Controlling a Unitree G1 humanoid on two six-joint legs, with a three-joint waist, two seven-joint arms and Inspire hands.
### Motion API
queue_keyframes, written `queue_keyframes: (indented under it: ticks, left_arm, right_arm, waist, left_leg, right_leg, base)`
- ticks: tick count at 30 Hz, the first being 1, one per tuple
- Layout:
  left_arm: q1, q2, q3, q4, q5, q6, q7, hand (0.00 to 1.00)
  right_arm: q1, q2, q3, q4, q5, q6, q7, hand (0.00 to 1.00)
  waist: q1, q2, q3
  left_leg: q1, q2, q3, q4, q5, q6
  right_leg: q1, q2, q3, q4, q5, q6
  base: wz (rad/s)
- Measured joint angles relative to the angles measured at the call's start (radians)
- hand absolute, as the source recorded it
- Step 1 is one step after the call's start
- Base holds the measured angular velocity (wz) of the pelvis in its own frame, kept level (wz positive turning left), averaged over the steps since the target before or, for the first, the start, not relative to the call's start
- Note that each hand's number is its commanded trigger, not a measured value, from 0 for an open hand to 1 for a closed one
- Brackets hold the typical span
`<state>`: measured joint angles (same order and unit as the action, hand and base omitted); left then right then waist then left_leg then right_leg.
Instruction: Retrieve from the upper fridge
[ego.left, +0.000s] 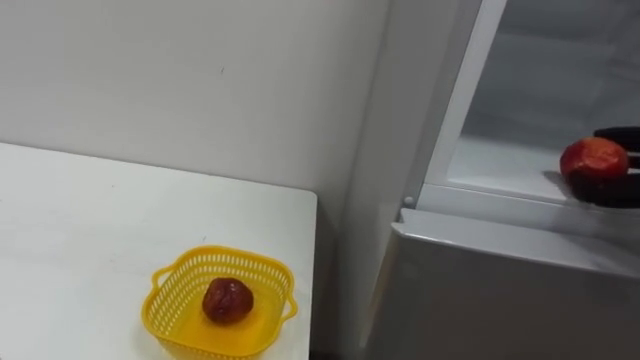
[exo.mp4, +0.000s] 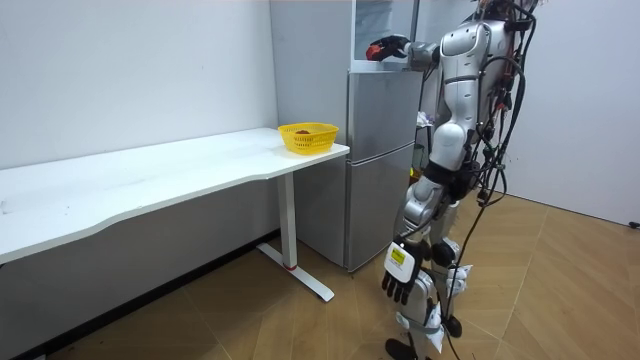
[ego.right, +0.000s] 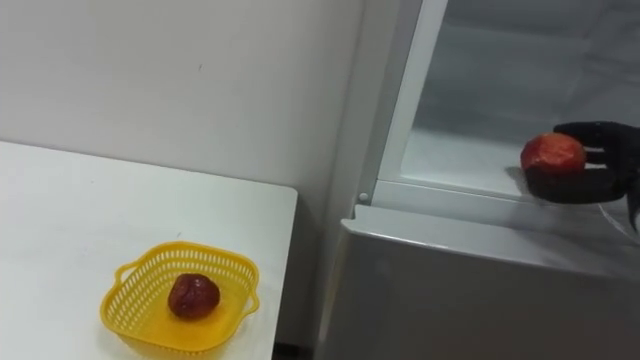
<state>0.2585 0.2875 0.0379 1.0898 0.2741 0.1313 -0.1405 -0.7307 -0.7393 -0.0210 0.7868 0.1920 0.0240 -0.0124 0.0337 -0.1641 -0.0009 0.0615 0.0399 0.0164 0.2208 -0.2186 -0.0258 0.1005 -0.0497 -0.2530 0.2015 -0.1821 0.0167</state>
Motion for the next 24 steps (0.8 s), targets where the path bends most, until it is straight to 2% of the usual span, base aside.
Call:
queue_keyframes:
  ticks: [11, 18, 24]
  left_arm:
    - [0.0, 0.001, 0.0, 0.001, -0.001, 0.0, 0.0, 0.0]
    - [0.001, 0.001, 0.0, -0.001, -0.006, -0.002, -0.009, 0.0]
    - [-0.014, 0.004, 0.0, -0.002, -0.004, -0.009, 0.003, 0.0]
  right_arm:
    - [0.0, -0.002, 0.001, 0.001, 0.003, 0.0, 0.004, 1.0]
    - [0.0, -0.002, -0.001, -0.001, 0.076, 0.0, -0.002, 1.0]
    - [0.024, 0.012, 0.0, -0.049, 0.064, 0.001, -0.084, 1.0]
  waist:
    - [-0.002, -0.005, -0.0013]
    - [-0.005, -0.004, -0.0012]
    - [-0.001, -0.004, -0.0009]
  left_leg:
    - [0.003, 0.0, -0.004, 0.002, 0.0, 0.0]
    - [-0.008, -0.001, -0.007, 0.001, 0.0, 0.0]
    - [-0.004, -0.001, -0.006, 0.003, 0.0, 0.0]
  right_leg:
    - [0.005, 0.0, -0.003, -0.003, 0.0, 0.0]
    - [0.003, 0.0, -0.011, -0.013, 0.0, 0.0]
    - [0.004, 0.0, -0.007, -0.014, 0.0, 0.0]
  base:
    - [0.0]
    - [0.01]
    - [0.0]
